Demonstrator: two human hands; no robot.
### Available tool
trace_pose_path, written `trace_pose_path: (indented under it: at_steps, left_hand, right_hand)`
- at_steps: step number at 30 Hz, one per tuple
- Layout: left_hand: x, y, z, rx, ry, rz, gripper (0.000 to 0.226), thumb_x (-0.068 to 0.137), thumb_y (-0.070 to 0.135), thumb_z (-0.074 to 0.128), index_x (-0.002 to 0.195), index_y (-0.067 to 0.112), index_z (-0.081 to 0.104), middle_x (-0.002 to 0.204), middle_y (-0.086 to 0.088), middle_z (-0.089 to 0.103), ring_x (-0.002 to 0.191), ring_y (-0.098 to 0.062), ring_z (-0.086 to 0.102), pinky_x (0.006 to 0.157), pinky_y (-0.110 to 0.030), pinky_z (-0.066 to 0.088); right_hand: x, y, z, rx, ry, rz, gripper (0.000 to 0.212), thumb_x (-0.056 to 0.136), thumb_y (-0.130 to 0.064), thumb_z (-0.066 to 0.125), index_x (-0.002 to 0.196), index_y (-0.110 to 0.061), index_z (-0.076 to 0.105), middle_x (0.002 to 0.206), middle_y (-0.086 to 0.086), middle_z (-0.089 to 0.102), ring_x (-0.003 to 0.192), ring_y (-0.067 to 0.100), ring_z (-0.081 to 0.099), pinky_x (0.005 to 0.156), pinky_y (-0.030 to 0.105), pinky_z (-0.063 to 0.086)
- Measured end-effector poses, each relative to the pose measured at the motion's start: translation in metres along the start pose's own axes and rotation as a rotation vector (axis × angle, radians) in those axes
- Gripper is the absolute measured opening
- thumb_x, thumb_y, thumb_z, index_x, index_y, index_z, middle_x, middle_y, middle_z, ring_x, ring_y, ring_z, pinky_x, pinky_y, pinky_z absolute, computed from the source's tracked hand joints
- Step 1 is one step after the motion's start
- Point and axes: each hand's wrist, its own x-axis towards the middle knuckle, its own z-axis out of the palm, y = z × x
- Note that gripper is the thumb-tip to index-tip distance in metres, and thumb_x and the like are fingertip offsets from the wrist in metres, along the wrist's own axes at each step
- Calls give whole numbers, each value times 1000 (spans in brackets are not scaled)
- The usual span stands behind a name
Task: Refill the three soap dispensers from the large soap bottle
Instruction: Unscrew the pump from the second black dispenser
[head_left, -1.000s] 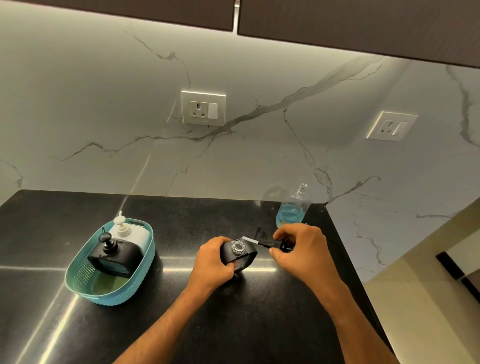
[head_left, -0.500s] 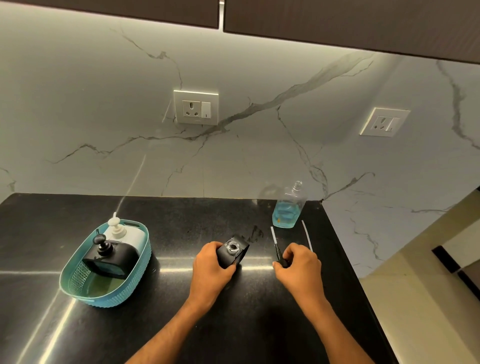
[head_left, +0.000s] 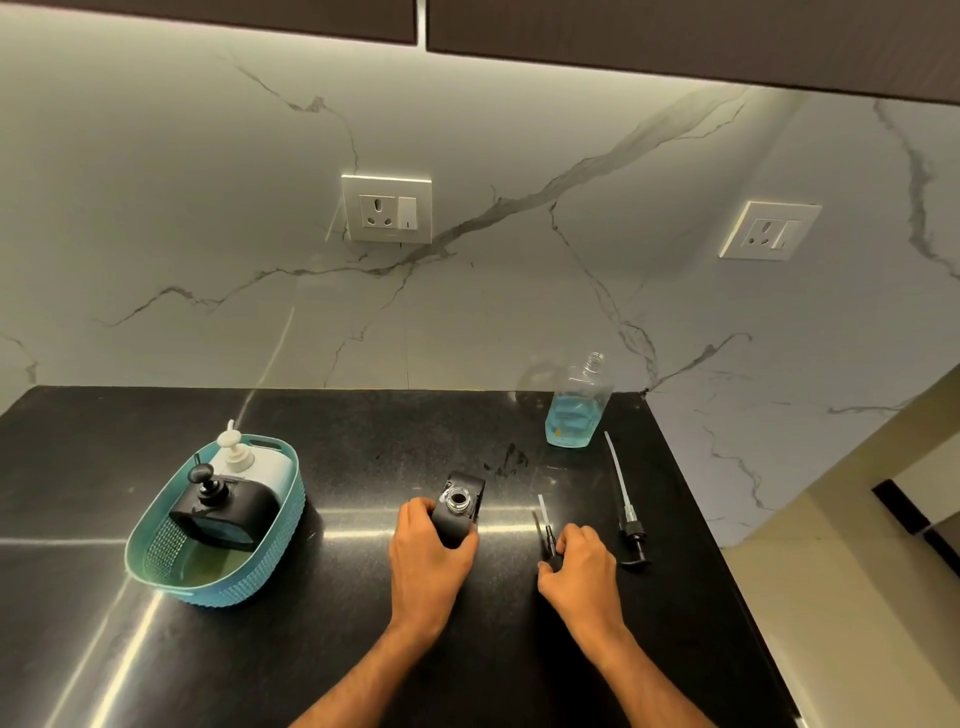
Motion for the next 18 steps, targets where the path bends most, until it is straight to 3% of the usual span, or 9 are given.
trace_pose_path:
  at_steps: [5,9,13,18]
  left_hand:
    - [-5,-4,5,5,-20,-26,52,82,38,84,124,28,54,110,19,58,99,0,58,77,-7,41]
    - [-9,-9,6,-15,-58,-34,59,84,30,83,133,29,50,111,24,59,101,3,60,84,-10,47]
    - [-8,-9,5,-18,-67,-63,56,85,27,82,132,29,51,104,24,61,97,3,64,71,0,44]
    - [-11,-9,5,-25,-73,-79,54,86,26,82,132,27,54,101,26,61,90,7,64,71,0,44]
  right_hand:
    - [1,2,7,0,-18,-5,35,79,-26,85,96,-25,54,97,-9,51,89,8,57,78,24,56]
    - [2,3,11,-7,-27,-7,37,81,-27,82,102,-25,52,100,-9,51,94,8,55,84,25,55]
    - [2,4,14,-10,-28,-5,38,81,-29,81,101,-27,49,98,-9,51,92,8,54,82,20,49]
    - [3,7,16,-7,-34,7,40,80,-31,82,106,-25,52,101,-8,51,94,8,54,82,21,48]
